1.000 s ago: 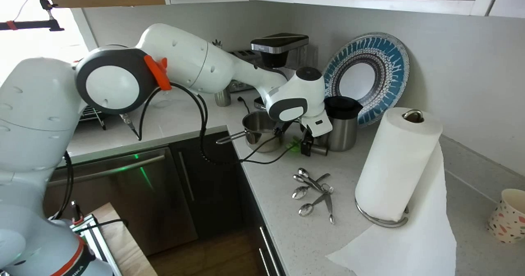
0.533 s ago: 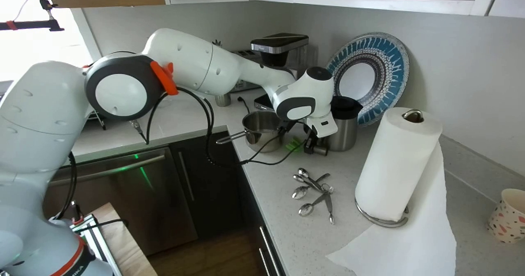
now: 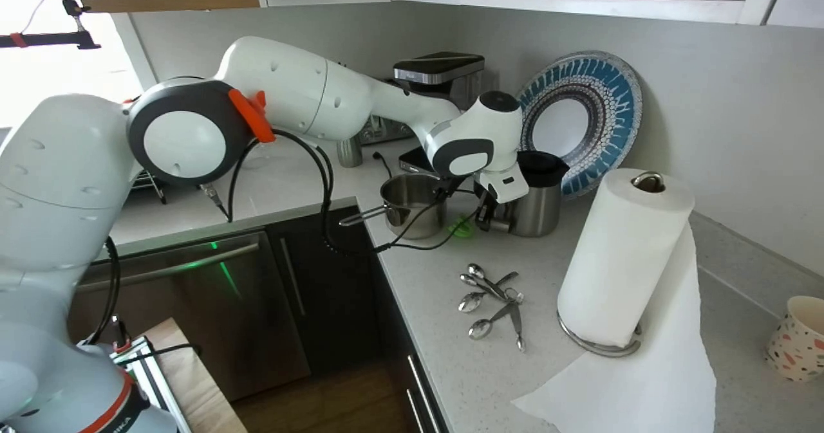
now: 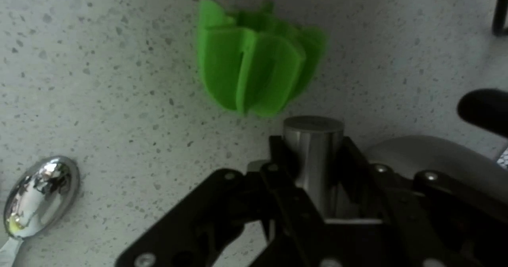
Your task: Pick up the small silver object next to the pot and put it on the drip tray of the coffee machine
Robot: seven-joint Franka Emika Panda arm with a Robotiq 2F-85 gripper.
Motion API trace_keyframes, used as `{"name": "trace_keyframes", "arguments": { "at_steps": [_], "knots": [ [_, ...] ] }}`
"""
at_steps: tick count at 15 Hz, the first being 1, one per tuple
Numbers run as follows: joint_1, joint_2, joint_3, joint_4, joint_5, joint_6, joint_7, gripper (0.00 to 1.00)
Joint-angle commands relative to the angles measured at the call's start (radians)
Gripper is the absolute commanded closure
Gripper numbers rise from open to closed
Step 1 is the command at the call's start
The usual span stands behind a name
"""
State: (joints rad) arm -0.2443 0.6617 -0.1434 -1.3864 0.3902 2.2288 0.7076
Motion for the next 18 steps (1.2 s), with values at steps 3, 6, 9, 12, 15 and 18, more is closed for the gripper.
{"name": "trace_keyframes", "arguments": {
  "at_steps": [3,6,9,12,15,18],
  "knots": [
    [0.020,-0.207,0.039,-0.142,0.001,-0.134,-0.136,0.88],
    [0.060,-0.318,0.028,-0.206,-0.031,-0.170,-0.174,0.88],
    [0.105,-0.395,0.013,-0.255,-0.124,-0.097,-0.219,0.88],
    [0.118,-0.417,0.009,-0.288,-0.174,0.045,-0.227,0.88],
    [0.110,-0.391,0.016,-0.240,-0.155,0.013,-0.218,0.63],
    [0.107,-0.336,0.035,-0.202,-0.117,0.092,-0.277,0.88]
  ]
}}
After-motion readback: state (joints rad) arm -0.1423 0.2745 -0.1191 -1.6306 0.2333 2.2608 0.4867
